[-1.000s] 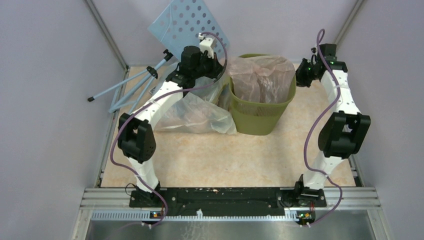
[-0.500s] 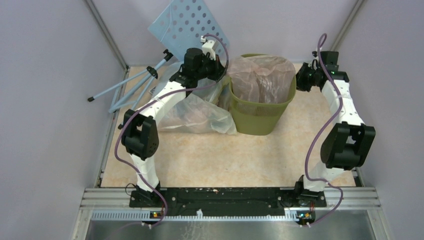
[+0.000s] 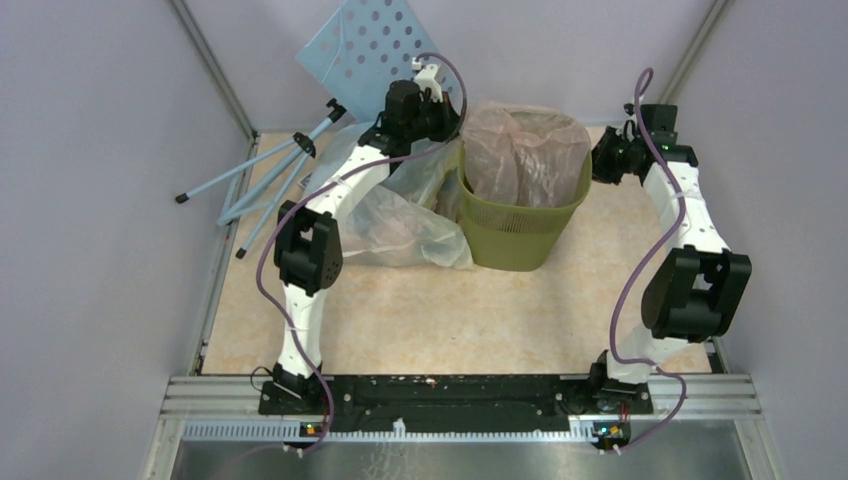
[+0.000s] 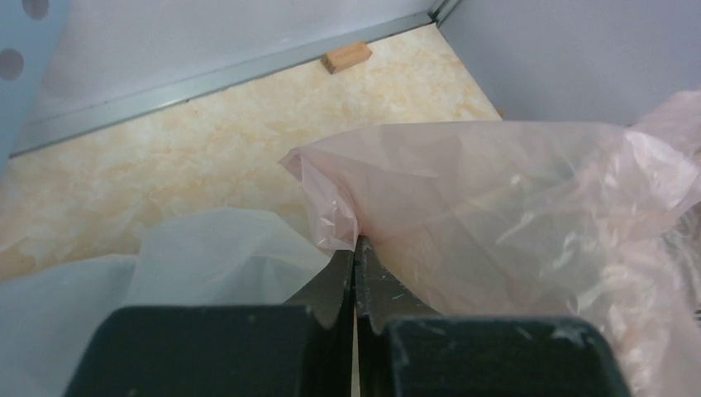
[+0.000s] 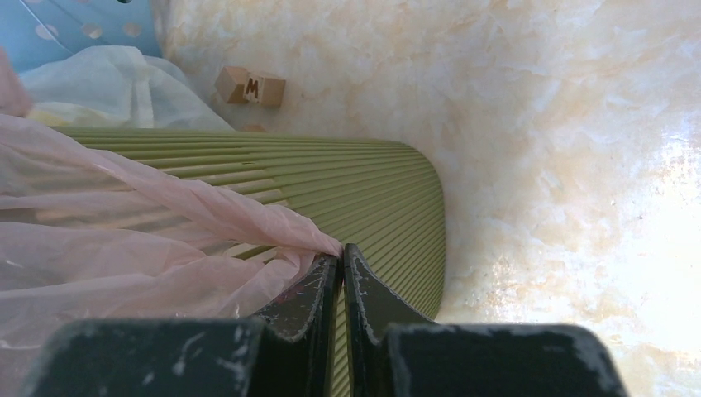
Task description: Put the trash bags into the trash bin
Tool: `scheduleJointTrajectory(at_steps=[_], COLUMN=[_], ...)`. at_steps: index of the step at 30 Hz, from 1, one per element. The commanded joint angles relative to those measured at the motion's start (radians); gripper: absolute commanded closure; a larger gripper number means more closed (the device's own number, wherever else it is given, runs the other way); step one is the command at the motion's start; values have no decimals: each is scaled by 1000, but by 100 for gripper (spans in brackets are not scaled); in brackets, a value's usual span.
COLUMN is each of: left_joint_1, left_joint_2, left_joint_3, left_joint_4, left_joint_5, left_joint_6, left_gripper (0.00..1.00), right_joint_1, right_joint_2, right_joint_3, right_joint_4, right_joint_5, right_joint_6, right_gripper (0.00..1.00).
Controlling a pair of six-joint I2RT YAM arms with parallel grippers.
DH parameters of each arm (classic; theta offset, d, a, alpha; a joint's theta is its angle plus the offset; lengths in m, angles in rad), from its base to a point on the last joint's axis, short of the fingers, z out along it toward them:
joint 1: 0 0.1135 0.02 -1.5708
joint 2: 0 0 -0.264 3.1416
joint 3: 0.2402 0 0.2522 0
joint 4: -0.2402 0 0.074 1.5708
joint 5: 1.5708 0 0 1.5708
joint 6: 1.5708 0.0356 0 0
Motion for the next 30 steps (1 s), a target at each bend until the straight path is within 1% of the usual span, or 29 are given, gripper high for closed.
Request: scheduleJointTrajectory(at_steps=[1,4,8,11,16,18,24,30], left_joint_1=[4,5,5,4,4,5,9,9], left_joint_2=[10,6,17,-13,-147,-210,-340,-483], left_joint_3=[-42,-94,-104,-150,-308,-340,-375,-531], left_joint_4=[-16,-11,-44,-37,53,91,103,169], left_joint_5=[-30,-29,23,42,15,-9,-98,-158], left_joint_6=[-7,-1,-8,-11,-4,6,35,42], left_gripper=[100,100,100,100,100,100,100,99], right_joint_1=[-7,-7,6,9,8,7,-4,-4], right_joint_2=[-48,-58,-76,-83,-99,-104,-104,-118], right_joint_3=[3,-10,-22,-26,-15,7,89,53], right_joint_4=[2,11,20,22,9,-6,-57,-64], right_joint_5=[-7,-13,-13,-12,27,67,160,164], right_joint_6=[-16,-13,-10,-8,-3,0,7,-9], right_gripper=[94,94,95,96,100,100,100,100])
